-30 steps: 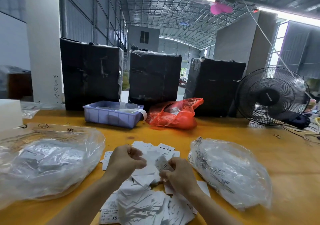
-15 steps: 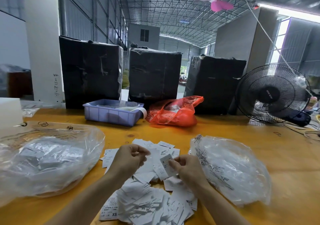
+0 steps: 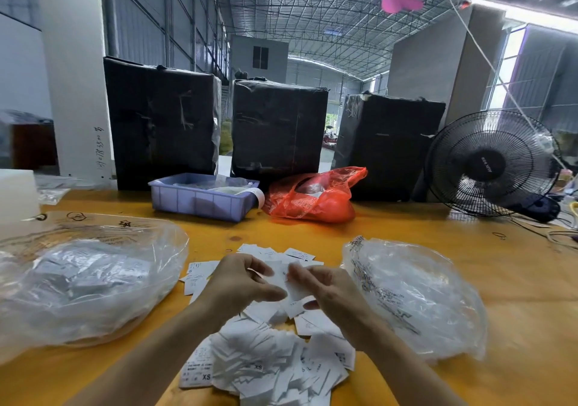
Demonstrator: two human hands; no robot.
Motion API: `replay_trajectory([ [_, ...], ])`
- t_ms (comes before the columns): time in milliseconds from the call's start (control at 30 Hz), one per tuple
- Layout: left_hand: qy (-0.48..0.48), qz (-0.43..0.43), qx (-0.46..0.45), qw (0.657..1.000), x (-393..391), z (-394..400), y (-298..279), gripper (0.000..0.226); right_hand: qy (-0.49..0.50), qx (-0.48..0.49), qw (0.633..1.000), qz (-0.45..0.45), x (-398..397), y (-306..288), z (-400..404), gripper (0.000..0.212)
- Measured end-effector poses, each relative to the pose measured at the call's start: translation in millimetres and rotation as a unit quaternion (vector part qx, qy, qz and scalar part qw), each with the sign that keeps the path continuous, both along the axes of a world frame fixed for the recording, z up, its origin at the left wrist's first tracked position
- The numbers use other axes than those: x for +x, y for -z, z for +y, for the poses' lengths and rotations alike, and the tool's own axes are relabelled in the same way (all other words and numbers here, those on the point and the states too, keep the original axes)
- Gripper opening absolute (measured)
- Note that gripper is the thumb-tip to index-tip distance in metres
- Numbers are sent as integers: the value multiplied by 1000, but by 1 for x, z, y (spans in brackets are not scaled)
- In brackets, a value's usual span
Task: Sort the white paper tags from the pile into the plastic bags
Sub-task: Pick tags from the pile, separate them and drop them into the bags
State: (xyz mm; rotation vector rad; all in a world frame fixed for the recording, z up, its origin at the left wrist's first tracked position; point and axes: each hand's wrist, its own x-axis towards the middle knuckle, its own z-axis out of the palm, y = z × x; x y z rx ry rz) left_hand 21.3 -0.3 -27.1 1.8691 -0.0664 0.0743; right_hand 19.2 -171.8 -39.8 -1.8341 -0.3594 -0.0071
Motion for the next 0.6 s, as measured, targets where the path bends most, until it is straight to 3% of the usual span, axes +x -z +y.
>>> replay_trajectory([
  [67, 25, -6, 5, 1000, -1, -1, -1, 38, -23, -24, 999, -4, -3, 0, 5, 39],
  [233, 61, 12, 1, 998, -2, 1, -4, 35, 4, 77, 997, 11, 0, -1, 3, 7],
  [433, 89, 45, -39, 994, -1, 5, -5, 8, 12, 115, 993, 30, 1, -1, 4, 7],
  [600, 104, 70, -78, 989, -3, 3, -6, 31, 17, 165, 986, 31, 2, -2, 1, 28],
])
